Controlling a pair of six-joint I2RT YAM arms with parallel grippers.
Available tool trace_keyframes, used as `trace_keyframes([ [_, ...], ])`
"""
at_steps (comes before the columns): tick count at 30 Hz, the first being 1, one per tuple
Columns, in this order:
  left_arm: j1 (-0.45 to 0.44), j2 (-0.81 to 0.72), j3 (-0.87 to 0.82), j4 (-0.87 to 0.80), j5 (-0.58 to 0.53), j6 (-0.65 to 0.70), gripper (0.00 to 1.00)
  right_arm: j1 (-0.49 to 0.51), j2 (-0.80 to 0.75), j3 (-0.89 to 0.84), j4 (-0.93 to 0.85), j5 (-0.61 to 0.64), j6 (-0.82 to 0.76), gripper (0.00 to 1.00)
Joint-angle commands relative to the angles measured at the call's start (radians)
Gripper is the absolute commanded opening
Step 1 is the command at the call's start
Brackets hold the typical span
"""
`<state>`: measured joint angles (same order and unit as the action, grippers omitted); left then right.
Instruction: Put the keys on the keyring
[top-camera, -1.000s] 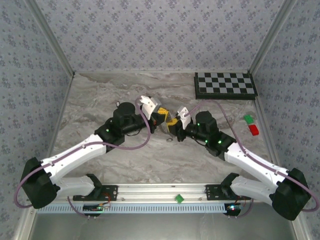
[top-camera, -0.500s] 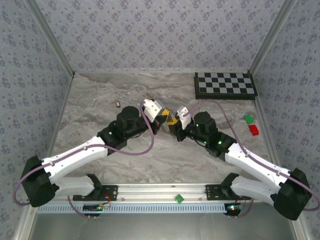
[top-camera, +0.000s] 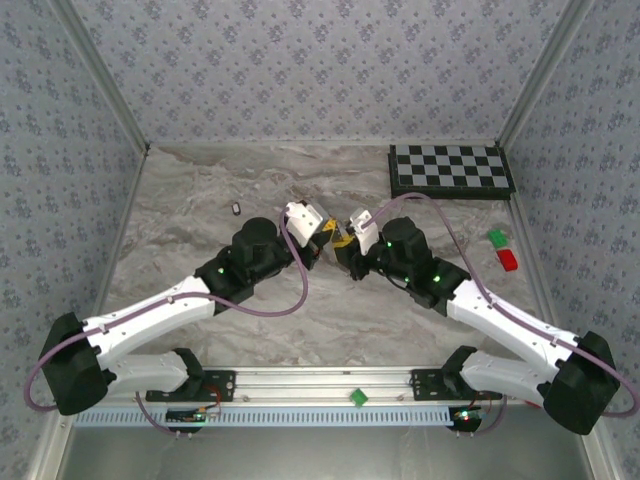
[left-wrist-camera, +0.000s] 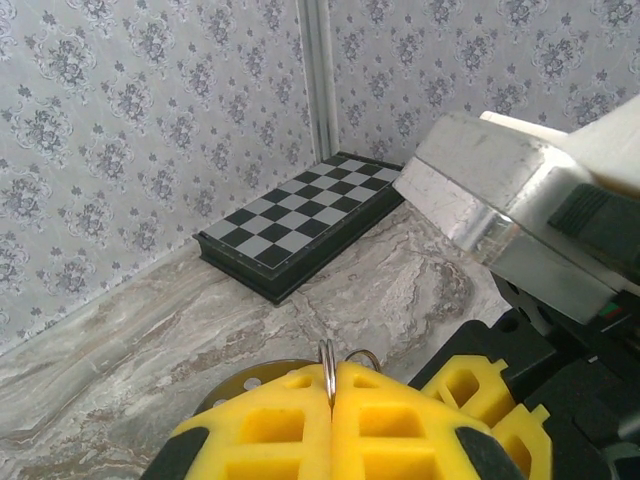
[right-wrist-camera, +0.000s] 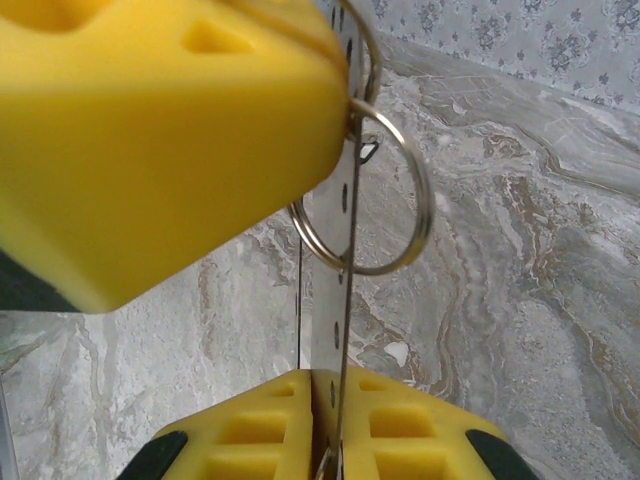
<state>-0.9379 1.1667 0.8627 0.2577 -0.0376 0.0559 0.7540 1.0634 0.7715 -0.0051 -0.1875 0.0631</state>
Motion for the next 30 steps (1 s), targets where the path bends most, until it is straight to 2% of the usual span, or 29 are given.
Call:
trace_keyframes([
  [1,-0.008,-0.019,0.012,-0.004,0.058,-0.002,0.0,-0.01,-0.013,0.022,0.024,-0.042,0.007,0.15],
  [5,0.009,-0.02,0.015,-0.013,0.11,-0.023,0.0,-0.049,-0.068,-0.006,0.03,-0.103,0.01,0.28],
  [9,0.07,-0.013,0.019,-0.006,0.225,-0.089,0.0,-0.141,-0.146,-0.051,0.086,-0.239,0.044,0.29],
  [14,0.109,0.003,0.037,-0.01,0.334,-0.128,0.0,-0.255,-0.168,-0.07,0.168,-0.402,0.098,0.2],
  [18,0.116,0.021,0.059,-0.034,0.391,-0.134,0.0,-0.305,-0.12,-0.053,0.219,-0.51,0.134,0.18],
  [25,0.125,0.037,0.077,-0.061,0.441,-0.141,0.0,-0.311,-0.041,-0.035,0.298,-0.632,0.164,0.16],
  [30,0.128,0.042,0.079,-0.058,0.457,-0.146,0.0,-0.306,-0.011,-0.023,0.298,-0.658,0.161,0.12],
])
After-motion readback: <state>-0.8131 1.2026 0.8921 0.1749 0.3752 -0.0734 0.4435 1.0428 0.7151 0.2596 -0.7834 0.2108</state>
